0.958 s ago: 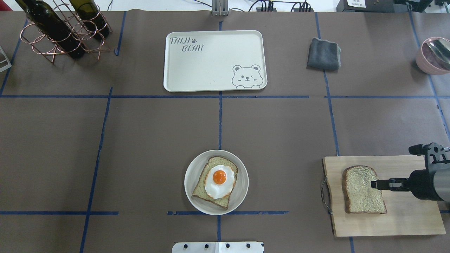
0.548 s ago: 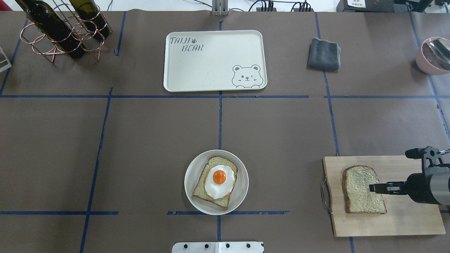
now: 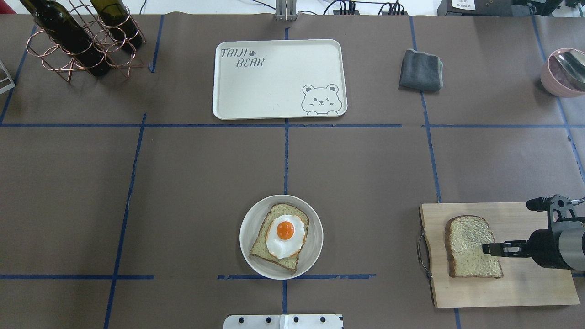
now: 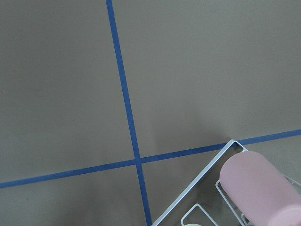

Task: Make sandwich and place on tray
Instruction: 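Close the right gripper on the bread slice's edge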

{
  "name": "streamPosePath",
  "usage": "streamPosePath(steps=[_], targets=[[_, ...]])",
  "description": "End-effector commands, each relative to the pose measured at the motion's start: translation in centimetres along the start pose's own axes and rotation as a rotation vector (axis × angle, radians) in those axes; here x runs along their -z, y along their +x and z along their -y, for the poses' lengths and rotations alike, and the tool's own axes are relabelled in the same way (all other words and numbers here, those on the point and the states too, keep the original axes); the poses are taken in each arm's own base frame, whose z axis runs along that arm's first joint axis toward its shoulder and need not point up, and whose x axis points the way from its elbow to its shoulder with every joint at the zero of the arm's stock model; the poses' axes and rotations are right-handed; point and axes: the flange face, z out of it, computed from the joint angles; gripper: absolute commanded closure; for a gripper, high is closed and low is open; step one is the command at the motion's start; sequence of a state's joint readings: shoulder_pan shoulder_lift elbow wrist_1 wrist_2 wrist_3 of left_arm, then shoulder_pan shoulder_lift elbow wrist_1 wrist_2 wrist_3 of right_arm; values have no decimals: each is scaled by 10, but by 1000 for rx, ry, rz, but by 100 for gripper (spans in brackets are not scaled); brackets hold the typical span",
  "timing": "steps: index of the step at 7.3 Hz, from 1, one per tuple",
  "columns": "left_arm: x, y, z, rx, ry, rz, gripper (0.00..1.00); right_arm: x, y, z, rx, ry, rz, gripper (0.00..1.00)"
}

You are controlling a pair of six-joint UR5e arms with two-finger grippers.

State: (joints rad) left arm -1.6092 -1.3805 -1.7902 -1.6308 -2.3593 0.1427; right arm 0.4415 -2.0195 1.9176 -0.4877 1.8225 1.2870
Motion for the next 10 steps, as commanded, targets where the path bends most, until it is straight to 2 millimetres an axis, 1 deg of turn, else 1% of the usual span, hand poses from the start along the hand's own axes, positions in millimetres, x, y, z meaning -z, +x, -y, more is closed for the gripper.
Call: streamPosePath(steps=[1, 4, 6, 8, 9, 10], targets=[[0, 0, 0, 0, 0, 0, 0, 0, 0, 0, 0, -1, -1, 100], [0, 0, 0, 0, 0, 0, 0, 1, 0, 1, 2, 14, -3, 100], [1, 1, 0, -1, 1, 0, 0, 7, -9, 3, 8, 17, 20, 100], [0, 0, 0, 0, 0, 0, 0, 24, -34, 5, 20, 16, 79, 100], [0, 0, 0, 0, 0, 0, 0, 29, -44, 7, 26, 18, 104, 100], [1, 1, 0, -1, 1, 0, 0, 37, -60, 8, 31, 19, 141, 100]])
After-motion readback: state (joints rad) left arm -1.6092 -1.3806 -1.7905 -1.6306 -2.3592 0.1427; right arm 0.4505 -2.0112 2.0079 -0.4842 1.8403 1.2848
